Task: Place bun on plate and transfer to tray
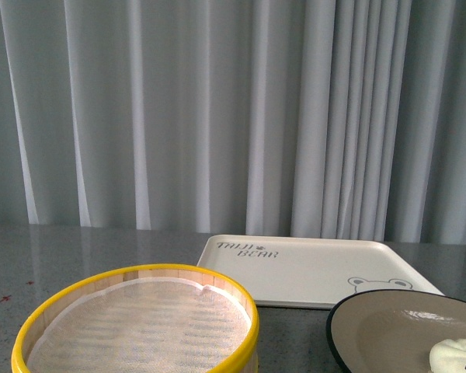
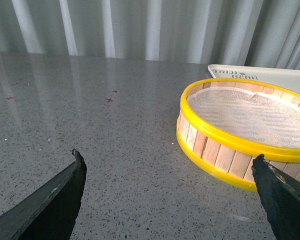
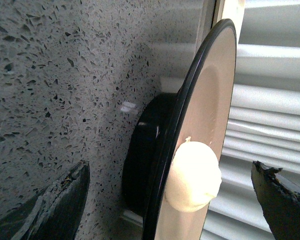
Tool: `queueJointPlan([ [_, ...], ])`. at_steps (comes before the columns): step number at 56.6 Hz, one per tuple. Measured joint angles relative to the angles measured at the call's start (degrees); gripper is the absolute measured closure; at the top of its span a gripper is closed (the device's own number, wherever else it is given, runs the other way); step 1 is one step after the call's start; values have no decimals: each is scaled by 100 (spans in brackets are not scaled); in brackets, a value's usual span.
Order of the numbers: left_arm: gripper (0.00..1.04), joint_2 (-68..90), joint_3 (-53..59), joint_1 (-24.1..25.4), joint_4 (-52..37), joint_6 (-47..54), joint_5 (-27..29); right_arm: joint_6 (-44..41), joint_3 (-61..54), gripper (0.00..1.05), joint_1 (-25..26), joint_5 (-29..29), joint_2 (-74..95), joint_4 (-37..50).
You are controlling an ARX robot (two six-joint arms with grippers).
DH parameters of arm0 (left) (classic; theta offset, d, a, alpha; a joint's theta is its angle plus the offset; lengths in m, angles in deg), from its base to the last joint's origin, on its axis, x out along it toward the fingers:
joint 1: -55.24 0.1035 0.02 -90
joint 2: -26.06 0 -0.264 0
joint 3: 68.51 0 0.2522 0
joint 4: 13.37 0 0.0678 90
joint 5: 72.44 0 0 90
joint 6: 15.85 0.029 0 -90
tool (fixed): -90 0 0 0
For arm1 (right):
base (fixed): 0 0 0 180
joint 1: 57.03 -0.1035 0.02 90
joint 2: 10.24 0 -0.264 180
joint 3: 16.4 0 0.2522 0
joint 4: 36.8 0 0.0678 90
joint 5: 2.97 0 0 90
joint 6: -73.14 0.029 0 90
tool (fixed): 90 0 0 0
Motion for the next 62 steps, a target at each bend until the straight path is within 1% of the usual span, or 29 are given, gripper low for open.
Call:
queueJointPlan([
  [2,7,0,0,0,0,0,0,2,11,9,15,0,33,17],
  [4,7,0,0,0,0,0,0,0,17,13,28,-15,50,26],
  [6,7,0,0,0,0,0,0,-2,22,20,46,-20,72,48],
  [9,7,0,0,0,0,0,0,-7,31,27,61,-31,79,50],
  [11,7,0,0,0,0,0,0,-11,44,35,76,-44,81,46],
  [15,7,0,0,0,0,0,0,-31,79,45,107,-59,79,13],
  [17,7,0,0,0,0,0,0,-48,85,52,127,-61,76,4],
  [18,7,0,0,0,0,0,0,-52,85,54,133,-63,76,4],
  [20,7,0,0,0,0,0,0,-72,85,61,151,-63,76,4],
  [23,7,0,0,0,0,0,0,-79,83,68,168,-66,76,4],
  [31,7,0,0,0,0,0,0,-142,24,93,212,-81,63,7],
  [34,7,0,0,0,0,0,0,-129,-11,100,221,-66,35,46],
  [36,7,0,0,0,0,0,0,-208,-33,102,223,-59,11,63],
  [44,7,0,0,0,0,0,0,-251,-70,102,210,-2,-201,-11],
  [52,7,0,0,0,0,0,0,-319,31,102,151,74,-704,-341],
  [62,7,0,0,0,0,0,0,-374,459,102,184,-201,-968,-704],
])
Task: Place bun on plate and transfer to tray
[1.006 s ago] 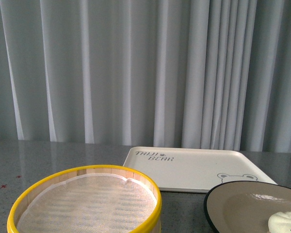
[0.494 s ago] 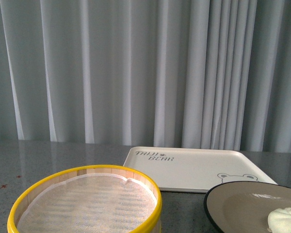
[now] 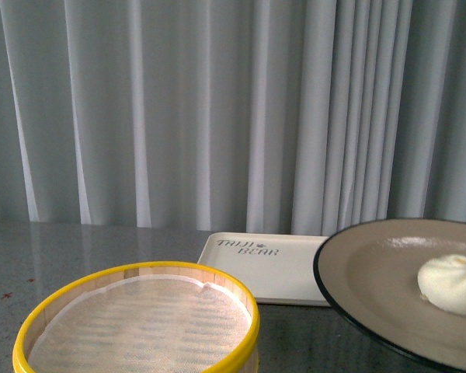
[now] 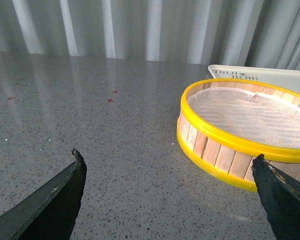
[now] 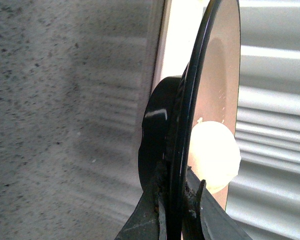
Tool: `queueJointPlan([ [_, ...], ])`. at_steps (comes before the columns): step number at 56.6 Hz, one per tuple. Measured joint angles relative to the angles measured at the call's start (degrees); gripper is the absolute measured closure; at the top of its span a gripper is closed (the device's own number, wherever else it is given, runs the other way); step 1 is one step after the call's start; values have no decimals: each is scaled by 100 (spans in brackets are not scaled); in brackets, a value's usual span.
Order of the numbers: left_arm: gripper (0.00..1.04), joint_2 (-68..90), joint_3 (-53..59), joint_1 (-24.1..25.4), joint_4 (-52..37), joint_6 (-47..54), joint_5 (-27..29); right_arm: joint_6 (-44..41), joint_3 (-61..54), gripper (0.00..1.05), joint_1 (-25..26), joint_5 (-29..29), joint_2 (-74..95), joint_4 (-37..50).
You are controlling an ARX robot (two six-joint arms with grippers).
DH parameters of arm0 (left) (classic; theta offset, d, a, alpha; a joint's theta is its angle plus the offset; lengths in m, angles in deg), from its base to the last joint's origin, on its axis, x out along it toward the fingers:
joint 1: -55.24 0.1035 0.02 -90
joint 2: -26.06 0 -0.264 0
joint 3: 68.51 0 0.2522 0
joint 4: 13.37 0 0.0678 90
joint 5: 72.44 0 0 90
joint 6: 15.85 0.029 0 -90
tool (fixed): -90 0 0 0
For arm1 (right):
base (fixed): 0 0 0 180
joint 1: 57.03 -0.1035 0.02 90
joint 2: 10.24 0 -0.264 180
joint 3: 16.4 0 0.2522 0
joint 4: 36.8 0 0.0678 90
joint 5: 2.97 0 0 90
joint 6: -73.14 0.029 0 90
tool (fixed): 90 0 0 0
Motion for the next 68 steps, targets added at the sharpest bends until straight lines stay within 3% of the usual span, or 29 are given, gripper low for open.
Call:
queueJointPlan([
  [30,7,0,0,0,0,0,0,-422,2232,102,1189,-1390,2090,-214],
  [47,7,0,0,0,0,0,0,-343,3421,102,1255,-1829,3648,-131],
  [68,7,0,0,0,0,0,0,-284,4704,102,1095,-1910,4830,-831],
])
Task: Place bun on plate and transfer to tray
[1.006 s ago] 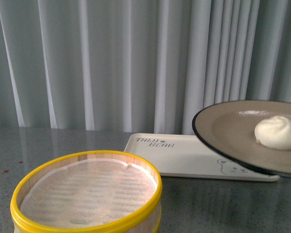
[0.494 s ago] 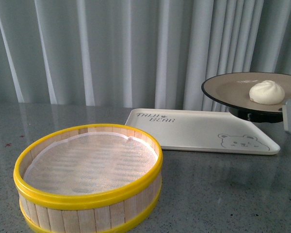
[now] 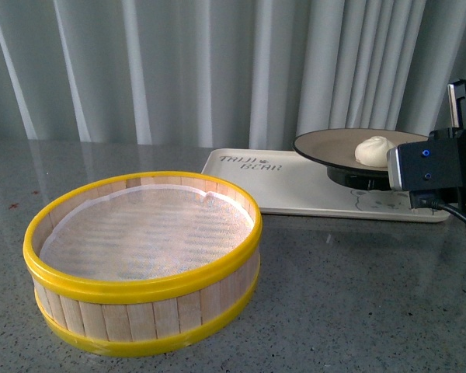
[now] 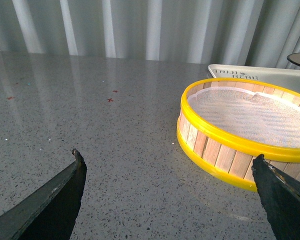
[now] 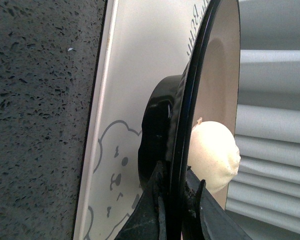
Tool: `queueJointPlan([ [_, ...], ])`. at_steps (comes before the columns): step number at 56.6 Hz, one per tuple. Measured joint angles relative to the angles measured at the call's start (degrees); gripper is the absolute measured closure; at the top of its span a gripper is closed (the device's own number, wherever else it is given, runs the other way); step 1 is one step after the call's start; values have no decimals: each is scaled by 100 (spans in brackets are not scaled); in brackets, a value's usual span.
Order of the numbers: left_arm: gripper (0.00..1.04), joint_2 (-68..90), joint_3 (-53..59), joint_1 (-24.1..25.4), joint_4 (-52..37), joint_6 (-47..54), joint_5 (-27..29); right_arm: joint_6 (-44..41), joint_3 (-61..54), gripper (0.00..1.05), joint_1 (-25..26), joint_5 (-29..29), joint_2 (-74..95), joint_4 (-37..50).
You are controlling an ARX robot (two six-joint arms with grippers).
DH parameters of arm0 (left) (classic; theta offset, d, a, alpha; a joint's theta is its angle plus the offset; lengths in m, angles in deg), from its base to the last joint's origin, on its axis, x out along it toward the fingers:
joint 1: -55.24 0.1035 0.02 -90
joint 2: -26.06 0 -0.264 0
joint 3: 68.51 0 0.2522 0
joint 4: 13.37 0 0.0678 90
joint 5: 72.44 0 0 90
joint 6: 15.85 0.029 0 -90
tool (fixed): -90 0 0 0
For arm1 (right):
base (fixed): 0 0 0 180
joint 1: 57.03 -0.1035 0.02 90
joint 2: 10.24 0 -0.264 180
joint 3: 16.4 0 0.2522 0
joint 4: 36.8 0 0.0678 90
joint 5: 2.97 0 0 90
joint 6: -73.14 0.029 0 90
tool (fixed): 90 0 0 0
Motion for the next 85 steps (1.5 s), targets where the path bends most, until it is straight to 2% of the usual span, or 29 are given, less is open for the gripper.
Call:
queueJointPlan([
  [25,7,0,0,0,0,0,0,50,852,102,-96,-28,713,-299],
  [58,7,0,0,0,0,0,0,428,1093,102,-315,170,1080,-240],
  [68,7,0,0,0,0,0,0,466,1086,77,-398,208,1078,-323],
  [73,7,0,0,0,0,0,0,573,1027,61,-437,140,1012,-404],
  [85,7,0,0,0,0,0,0,1104,629,29,-479,151,393,-605],
])
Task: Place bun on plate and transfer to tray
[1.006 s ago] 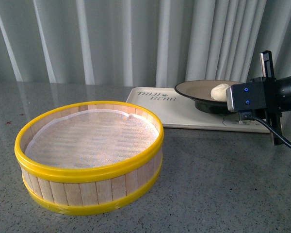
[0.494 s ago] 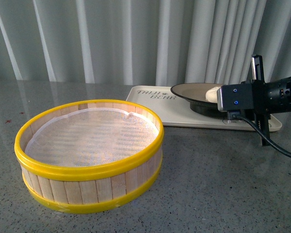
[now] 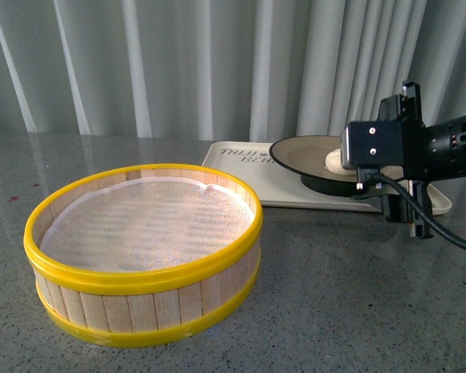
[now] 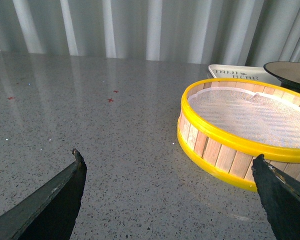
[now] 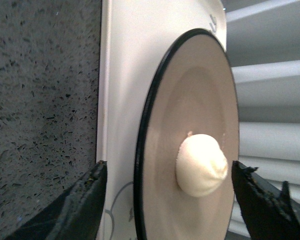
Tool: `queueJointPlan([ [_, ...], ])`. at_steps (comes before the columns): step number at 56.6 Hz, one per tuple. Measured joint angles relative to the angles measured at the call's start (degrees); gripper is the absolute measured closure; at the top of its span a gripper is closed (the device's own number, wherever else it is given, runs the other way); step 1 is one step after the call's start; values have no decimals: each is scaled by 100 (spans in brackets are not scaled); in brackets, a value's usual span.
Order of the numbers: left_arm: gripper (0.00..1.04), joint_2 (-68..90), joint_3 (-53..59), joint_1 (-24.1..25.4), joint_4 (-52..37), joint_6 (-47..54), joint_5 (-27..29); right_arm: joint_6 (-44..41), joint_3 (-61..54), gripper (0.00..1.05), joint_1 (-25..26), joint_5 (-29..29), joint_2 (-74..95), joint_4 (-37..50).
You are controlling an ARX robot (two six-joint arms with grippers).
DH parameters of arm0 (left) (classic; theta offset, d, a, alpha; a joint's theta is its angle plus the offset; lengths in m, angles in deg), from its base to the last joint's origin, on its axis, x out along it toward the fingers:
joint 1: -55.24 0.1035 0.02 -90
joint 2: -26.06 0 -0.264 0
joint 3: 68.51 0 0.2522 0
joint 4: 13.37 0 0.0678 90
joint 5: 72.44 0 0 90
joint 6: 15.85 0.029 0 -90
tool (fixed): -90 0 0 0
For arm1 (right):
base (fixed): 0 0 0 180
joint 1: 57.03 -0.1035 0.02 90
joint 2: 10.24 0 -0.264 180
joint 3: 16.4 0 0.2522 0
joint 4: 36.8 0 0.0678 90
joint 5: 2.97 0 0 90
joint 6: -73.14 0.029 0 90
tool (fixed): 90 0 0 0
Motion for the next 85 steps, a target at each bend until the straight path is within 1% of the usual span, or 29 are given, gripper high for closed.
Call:
queueJointPlan([
  [2,7,0,0,0,0,0,0,127,-131,22,-4,-11,-208,35],
  [5,7,0,0,0,0,0,0,249,-295,15,-7,-22,-433,199],
  [8,7,0,0,0,0,0,0,538,-503,7,-24,140,-723,457],
  [11,7,0,0,0,0,0,0,813,-691,7,-44,343,-994,643],
  [13,7,0,0,0,0,0,0,1270,-909,9,-63,595,-1298,809],
  [14,7,0,0,0,0,0,0,1329,-968,9,-68,669,-1377,848],
  [16,7,0,0,0,0,0,0,1882,-1193,9,-79,901,-1685,957],
  [21,7,0,0,0,0,0,0,2614,-1325,9,-81,957,-2037,994],
  [22,7,0,0,0,0,0,0,2868,-1349,9,-98,1102,-2072,1082],
  [23,7,0,0,0,0,0,-2,3051,-1390,11,-120,1235,-2092,1202],
  [25,7,0,0,0,0,0,0,3873,-1665,17,-166,1980,-2166,1869],
  [26,7,0,0,0,0,0,-2,4100,-1751,19,-175,2164,-2181,2033],
  [27,7,2,0,0,0,0,-2,4564,-1928,23,-190,2483,-2214,2332],
  [29,7,2,0,0,0,0,0,5482,-2326,30,-190,2870,-2297,2806],
  [30,7,2,0,0,0,0,2,5582,-2426,32,-188,2927,-2323,2898],
  [32,7,2,0,0,0,0,22,6492,-2804,39,-173,3042,-2448,3165],
  [33,7,0,0,0,0,0,13,6666,-2892,40,-166,3045,-2483,3215],
  [36,7,0,0,0,0,0,15,7469,-3362,51,-133,3034,-2726,3445],
  [37,7,0,0,0,0,0,15,7565,-3434,53,-127,3027,-2769,3477],
  [40,7,0,0,0,0,0,-2,7965,-3818,63,-87,3001,-3018,3635],
  [44,7,0,0,0,0,0,0,8203,-4221,76,-33,2999,-3289,3773],
  [45,7,0,0,0,0,0,0,8238,-4273,78,-28,2992,-3329,3790],
  [48,7,0,0,0,0,0,4,8332,-4583,88,-17,2940,-3543,3877],
  [49,7,0,0,0,0,0,2,8349,-4631,90,-13,2929,-3576,3897],
  [53,7,0,0,0,0,0,2,8400,-4975,103,48,2782,-3805,3958],
  [55,7,0,0,0,0,0,0,8417,-5160,103,164,2629,-3943,3985],
  [62,7,0,0,0,0,0,4,8443,-5611,103,310,2638,-4365,4017],
  [71,7,0,0,0,0,0,2,8459,-6194,103,313,2612,-5056,3928],
  [85,7,0,0,0,0,0,2,8463,-6747,103,313,2612,-6065,3451],
])
